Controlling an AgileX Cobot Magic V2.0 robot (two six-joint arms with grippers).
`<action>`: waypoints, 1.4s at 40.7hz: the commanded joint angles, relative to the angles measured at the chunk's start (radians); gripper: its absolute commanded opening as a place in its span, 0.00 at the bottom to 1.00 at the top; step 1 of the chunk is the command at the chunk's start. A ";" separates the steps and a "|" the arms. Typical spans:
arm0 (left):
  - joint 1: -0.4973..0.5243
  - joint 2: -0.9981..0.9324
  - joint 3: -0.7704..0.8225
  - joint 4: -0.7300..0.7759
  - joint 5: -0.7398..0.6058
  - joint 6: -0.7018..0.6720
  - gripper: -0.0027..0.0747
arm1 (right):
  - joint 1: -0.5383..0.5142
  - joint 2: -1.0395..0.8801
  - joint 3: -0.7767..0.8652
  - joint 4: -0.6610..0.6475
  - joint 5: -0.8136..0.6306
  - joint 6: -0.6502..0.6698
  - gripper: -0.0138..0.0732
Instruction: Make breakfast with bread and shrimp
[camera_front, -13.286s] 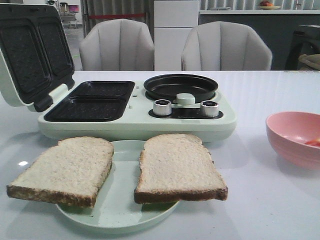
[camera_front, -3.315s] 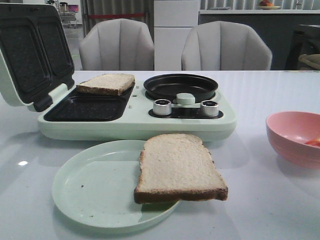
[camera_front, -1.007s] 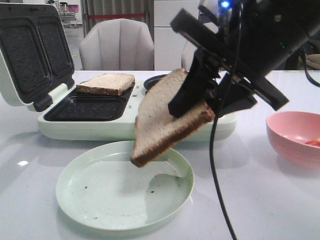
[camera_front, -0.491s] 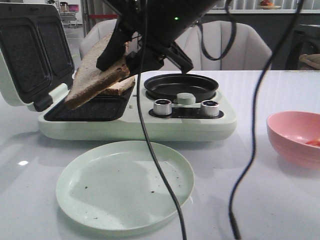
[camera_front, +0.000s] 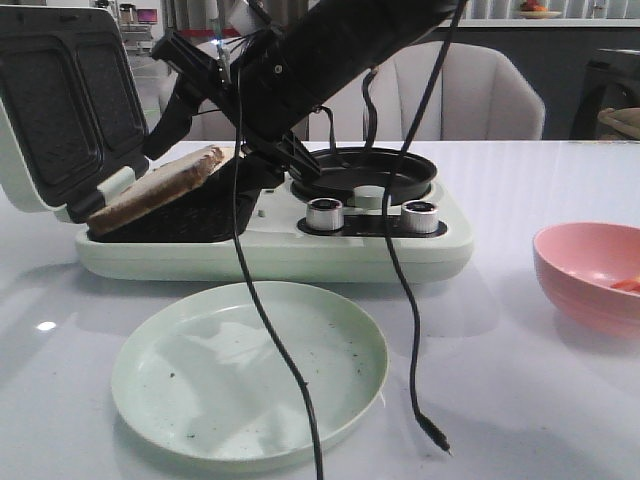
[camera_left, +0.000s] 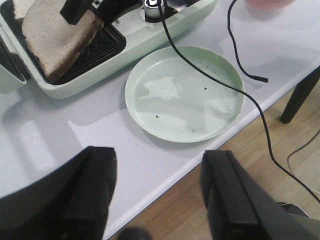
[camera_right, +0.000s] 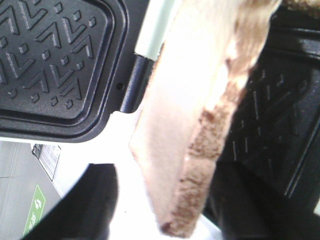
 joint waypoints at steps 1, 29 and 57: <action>-0.009 0.000 -0.028 -0.006 -0.068 -0.007 0.58 | -0.013 -0.074 -0.041 0.036 0.000 -0.009 0.79; -0.009 0.000 -0.028 -0.008 -0.068 -0.007 0.58 | 0.080 -0.565 0.077 -1.142 0.290 0.458 0.70; -0.009 0.000 -0.028 0.000 -0.068 -0.007 0.58 | 0.084 -1.234 0.894 -1.063 0.064 0.460 0.70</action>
